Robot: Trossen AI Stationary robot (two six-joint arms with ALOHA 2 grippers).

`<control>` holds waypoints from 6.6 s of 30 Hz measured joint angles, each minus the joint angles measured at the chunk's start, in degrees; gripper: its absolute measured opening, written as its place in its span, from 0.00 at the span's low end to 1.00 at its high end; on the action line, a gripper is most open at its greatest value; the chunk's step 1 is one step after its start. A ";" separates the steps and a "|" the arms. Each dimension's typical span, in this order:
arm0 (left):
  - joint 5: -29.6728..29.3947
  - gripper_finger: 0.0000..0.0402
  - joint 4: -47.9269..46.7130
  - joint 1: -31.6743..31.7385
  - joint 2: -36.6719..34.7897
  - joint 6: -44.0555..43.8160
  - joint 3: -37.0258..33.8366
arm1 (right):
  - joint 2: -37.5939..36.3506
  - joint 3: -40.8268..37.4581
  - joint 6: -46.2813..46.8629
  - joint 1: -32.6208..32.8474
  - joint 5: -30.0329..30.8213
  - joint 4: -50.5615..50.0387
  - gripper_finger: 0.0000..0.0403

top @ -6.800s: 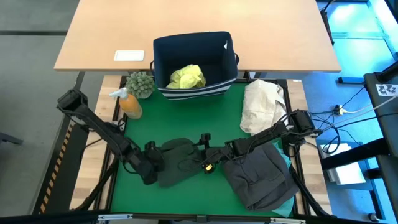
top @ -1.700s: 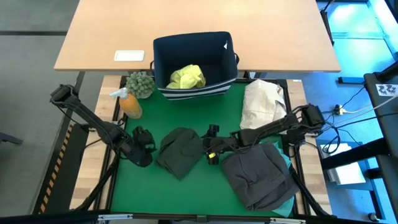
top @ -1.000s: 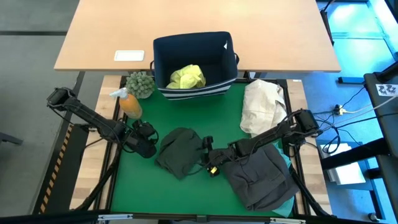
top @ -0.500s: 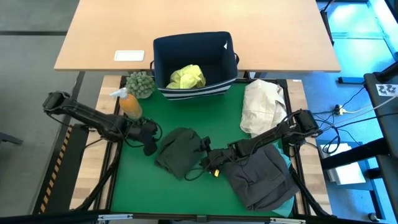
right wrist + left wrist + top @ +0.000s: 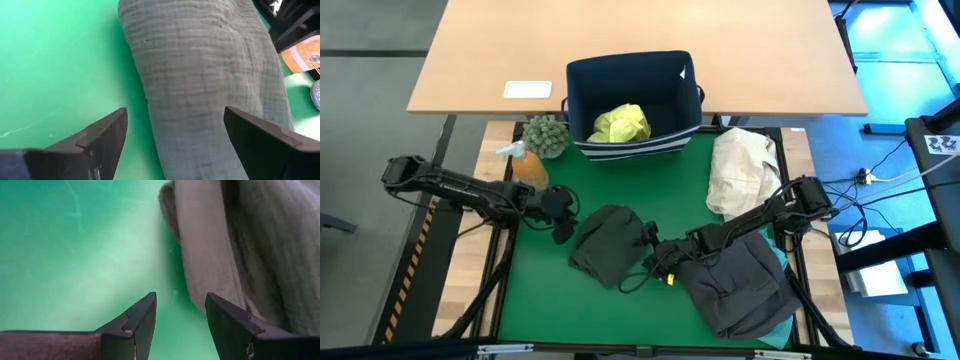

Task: Fold laundry
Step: Stack the green polo on the black shorts

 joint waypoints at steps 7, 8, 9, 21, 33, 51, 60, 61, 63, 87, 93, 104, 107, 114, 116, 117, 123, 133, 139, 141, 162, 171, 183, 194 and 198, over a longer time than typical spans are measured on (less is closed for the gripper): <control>1.85 0.41 3.88 2.23 0.17 -2.05 -2.77 | 0.00 0.00 -0.05 2.50 -1.33 -0.12 0.82; 2.34 0.41 3.92 2.48 0.17 -2.22 -2.77 | 0.00 0.00 -0.07 2.82 -1.28 -0.16 0.82; 2.76 0.41 4.05 2.70 0.17 -2.67 -2.77 | 0.00 0.00 -0.07 3.12 -1.24 -0.14 0.82; 4.51 0.41 4.01 2.91 0.17 -5.72 -2.79 | 1.14 0.36 0.68 3.05 4.10 0.04 0.98; 6.87 0.41 4.48 2.91 0.48 -10.79 -2.79 | 6.34 0.87 -5.85 2.58 7.49 6.80 0.98; 12.16 0.41 18.11 -0.98 12.45 -13.79 -2.79 | 10.27 3.78 -7.18 -2.18 12.05 8.01 0.97; 14.39 0.41 20.71 -2.32 15.92 -14.90 -2.80 | 10.36 3.66 -9.03 -2.37 13.52 10.60 0.97; 14.42 0.41 20.97 -2.49 15.88 -14.93 -2.81 | 10.36 3.66 -9.02 -2.47 13.47 10.67 0.97; 14.48 0.41 21.32 -2.82 15.89 -15.10 -2.79 | 10.36 3.67 -9.03 -2.53 13.49 10.80 0.96; 14.04 0.41 21.85 -2.86 15.85 -15.29 -2.79 | 10.36 3.67 -8.81 -2.42 10.09 15.02 0.40; 14.00 0.41 21.86 -2.88 15.85 -14.73 -2.79 | 10.34 3.67 -8.69 -2.42 10.15 14.99 0.07; 14.04 0.41 21.42 -2.75 15.61 -12.50 -2.79 | 10.26 3.70 -8.48 -2.33 13.40 12.17 0.07; 13.26 0.41 21.12 -2.69 15.25 -12.38 -2.77 | 10.23 3.72 -6.94 -2.26 13.41 11.14 0.07; 9.76 0.41 18.00 -2.80 12.86 -11.73 -2.77 | 10.19 3.74 -7.23 -1.48 13.44 9.46 0.07; 9.08 0.41 17.64 -2.80 11.99 -11.08 -2.77 | 9.90 3.74 -7.11 -1.11 13.38 8.62 0.07; 9.04 0.41 17.58 -2.73 11.34 -10.52 -2.77 | 9.82 3.74 -7.09 -1.11 13.52 8.66 0.07; 7.06 0.41 17.69 -2.34 6.13 -9.29 -2.75 | 9.79 3.74 -5.90 -0.76 13.56 8.38 0.07; 1.62 0.41 16.56 -2.79 -0.84 -7.71 -2.72 | 8.15 3.69 -5.63 0.37 13.56 6.28 0.07; 0.97 0.41 16.57 -3.02 -1.47 -7.55 -2.72 | 2.98 3.70 -3.21 1.57 12.89 1.02 0.07; 0.52 0.41 16.77 -3.17 -1.46 -7.53 -2.72 | 0.76 3.69 -2.75 1.87 12.71 -1.33 0.07; -0.63 0.41 16.74 -3.26 -1.42 -7.22 -2.72 | -31.44 3.67 11.96 13.61 13.08 -35.34 0.07; -1.06 0.41 16.88 -3.28 -1.44 -8.29 -2.72 | -36.84 3.72 28.26 20.51 8.97 -52.83 0.07; -1.08 0.41 16.88 -3.28 -1.44 -9.08 -2.72 | -36.37 -3.24 49.07 29.41 -13.81 -61.17 0.07; -1.06 0.41 16.90 -3.28 -1.44 -10.82 -2.72 | -36.30 -7.74 65.29 30.83 -20.92 -58.38 0.50; -1.08 0.41 16.87 -3.29 -1.44 -11.80 -2.72 | -36.30 -7.74 69.61 32.58 -25.44 -56.17 0.63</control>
